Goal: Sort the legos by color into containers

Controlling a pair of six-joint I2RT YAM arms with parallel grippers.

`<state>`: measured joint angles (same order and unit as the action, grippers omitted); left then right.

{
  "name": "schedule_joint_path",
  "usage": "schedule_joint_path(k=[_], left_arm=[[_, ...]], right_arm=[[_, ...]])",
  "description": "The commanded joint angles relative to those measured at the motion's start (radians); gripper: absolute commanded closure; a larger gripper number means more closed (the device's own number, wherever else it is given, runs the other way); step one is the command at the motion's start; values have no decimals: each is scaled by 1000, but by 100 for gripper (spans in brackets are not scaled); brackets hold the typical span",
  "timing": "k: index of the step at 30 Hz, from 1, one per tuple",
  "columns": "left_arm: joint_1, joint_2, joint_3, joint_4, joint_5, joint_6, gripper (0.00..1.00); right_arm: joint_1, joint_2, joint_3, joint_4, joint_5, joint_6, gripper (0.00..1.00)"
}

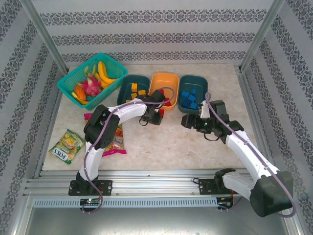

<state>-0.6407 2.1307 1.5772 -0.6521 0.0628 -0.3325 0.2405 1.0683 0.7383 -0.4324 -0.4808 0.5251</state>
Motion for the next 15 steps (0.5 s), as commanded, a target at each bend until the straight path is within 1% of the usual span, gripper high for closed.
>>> schedule_joint_path(k=[1, 4, 6, 12, 15], left_arm=[[-18, 6, 15, -61, -49, 12, 59], [-26, -8, 2, -62, -69, 13, 65], [-32, -30, -11, -62, -79, 7, 67], [-42, -177, -44, -90, -60, -75, 68], [-37, -227, -14, -115, -36, -110, 68]], right_arm=[[12, 6, 35, 19, -22, -2, 22], [12, 7, 36, 22, -22, -1, 22], [11, 7, 39, 24, -23, 1, 22], [10, -10, 67, 29, -28, 8, 22], [10, -24, 84, 66, -23, 39, 22]])
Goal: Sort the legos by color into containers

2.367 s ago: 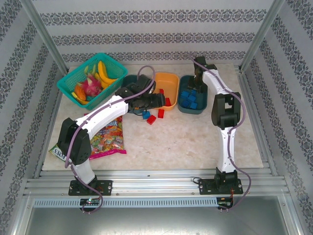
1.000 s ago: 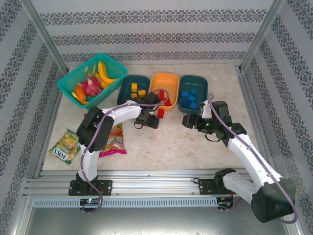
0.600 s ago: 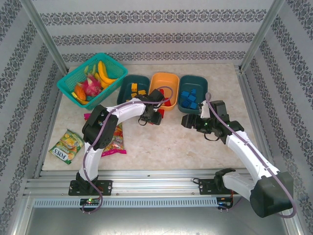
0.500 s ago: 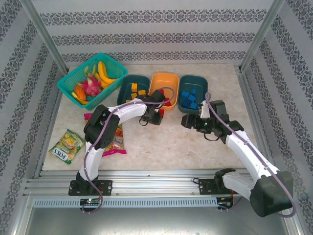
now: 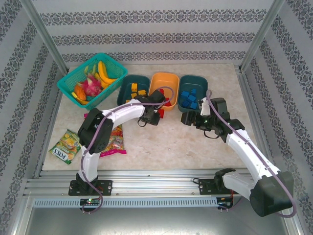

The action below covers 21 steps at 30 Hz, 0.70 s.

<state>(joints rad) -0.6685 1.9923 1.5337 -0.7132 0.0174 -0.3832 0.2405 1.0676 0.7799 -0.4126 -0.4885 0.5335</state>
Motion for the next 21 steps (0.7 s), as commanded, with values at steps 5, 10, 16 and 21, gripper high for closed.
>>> schedule_joint_path(k=[5, 10, 16, 21], left_arm=[[23, -59, 145, -59, 96, -96, 68], [72, 68, 337, -49, 186, -111, 68], [116, 280, 613, -42, 257, -137, 68], [138, 456, 831, -25, 283, -149, 67]], right_arm=[[11, 8, 92, 113, -5, 83, 22], [7, 61, 158, 141, 29, 113, 22], [-2, 100, 210, 175, 70, 161, 22], [-15, 106, 228, 176, 59, 171, 22]])
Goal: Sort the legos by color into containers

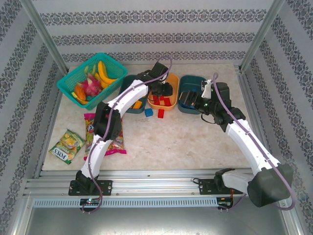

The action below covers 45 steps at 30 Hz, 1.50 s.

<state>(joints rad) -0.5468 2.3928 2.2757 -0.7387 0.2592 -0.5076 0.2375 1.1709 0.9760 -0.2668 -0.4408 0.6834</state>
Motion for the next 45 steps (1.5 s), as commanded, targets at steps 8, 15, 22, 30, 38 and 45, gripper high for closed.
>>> schedule_joint_path(k=[8, 15, 22, 30, 38, 45], left_arm=[[51, 203, 194, 67, 101, -98, 59], [55, 193, 198, 85, 146, -117, 40], [56, 66, 184, 30, 94, -145, 38], [90, -370, -316, 102, -42, -212, 36], [139, -878, -963, 190, -107, -261, 31], [140, -1282, -1330, 161, -146, -296, 23]], right_arm=[[-32, -36, -23, 30, -5, 35, 22], [-32, -40, -50, 31, -9, 36, 22], [-16, -12, -32, -16, 29, -18, 23], [198, 109, 47, -115, 198, -189, 25], [451, 374, 185, -136, 392, -288, 27], [556, 626, 371, -168, 509, -280, 26]])
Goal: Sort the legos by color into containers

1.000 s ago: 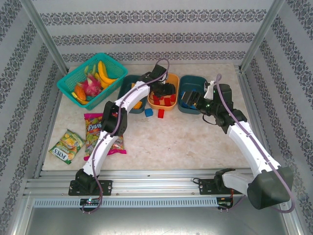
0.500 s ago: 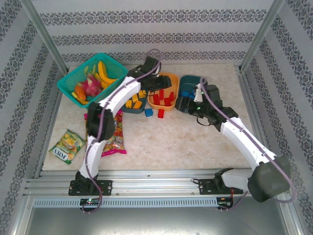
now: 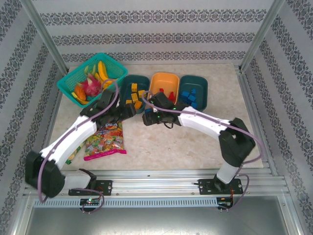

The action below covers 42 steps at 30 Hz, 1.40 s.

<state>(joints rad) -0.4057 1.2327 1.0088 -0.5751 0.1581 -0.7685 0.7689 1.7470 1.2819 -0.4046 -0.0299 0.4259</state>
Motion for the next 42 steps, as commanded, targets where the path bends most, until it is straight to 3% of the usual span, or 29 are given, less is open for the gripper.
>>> schedule_joint_path(k=[1, 5, 10, 32, 36, 42], left_arm=[[0, -184, -101, -16, -58, -45, 21], [1, -355, -189, -81, -78, -76, 20], [1, -437, -202, -146, -84, -92, 20], [1, -457, -171, -138, -10, -45, 20], [1, -457, -170, -134, -8, -45, 20], [1, -451, -170, -126, -6, -45, 20]], right_arm=[[34, 81, 90, -31, 109, -22, 26], [46, 193, 187, -83, 186, 17, 26], [45, 278, 240, -97, 228, 26, 24], [-23, 475, 412, -107, 213, -1, 29], [-34, 492, 425, -111, 205, 8, 33], [-37, 504, 442, -114, 183, 6, 48]])
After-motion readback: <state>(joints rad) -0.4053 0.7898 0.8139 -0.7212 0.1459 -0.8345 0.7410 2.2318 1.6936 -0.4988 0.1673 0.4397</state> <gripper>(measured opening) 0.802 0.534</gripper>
